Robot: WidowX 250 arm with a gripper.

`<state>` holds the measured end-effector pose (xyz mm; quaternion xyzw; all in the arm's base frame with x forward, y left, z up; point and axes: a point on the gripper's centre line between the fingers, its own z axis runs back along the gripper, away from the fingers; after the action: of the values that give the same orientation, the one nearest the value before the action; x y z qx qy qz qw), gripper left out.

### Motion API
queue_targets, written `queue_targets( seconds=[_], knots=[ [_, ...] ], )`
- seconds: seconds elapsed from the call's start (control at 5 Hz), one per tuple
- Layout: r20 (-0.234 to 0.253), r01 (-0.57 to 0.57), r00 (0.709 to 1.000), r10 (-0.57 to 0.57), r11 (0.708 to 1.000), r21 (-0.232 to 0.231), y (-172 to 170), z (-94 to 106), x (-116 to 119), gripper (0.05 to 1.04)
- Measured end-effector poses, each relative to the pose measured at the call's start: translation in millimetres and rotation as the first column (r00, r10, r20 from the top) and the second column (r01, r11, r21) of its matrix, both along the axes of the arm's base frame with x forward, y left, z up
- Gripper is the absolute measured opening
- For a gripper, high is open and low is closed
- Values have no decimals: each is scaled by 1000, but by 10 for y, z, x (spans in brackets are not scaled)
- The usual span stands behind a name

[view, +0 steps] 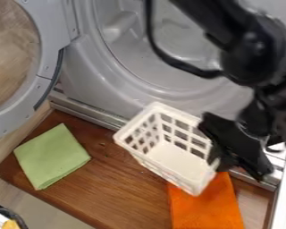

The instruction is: Deplacer le panier á droite de l´éponge

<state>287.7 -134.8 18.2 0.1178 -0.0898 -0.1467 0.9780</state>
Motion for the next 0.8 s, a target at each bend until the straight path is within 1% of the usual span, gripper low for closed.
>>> queue_targets(
  seconds=[0.2,0.4,0.6,0.8],
  knots=[
    [-11,49,999,-49,999,4,-214,-69,-23,91],
    [-33,89,995,-89,996,8,-347,-173,-115,91],
    [-65,110,992,-110,994,-9,-446,-311,-198,91],
    [-76,115,990,-117,993,-32,-472,-325,-225,91]
  ],
)
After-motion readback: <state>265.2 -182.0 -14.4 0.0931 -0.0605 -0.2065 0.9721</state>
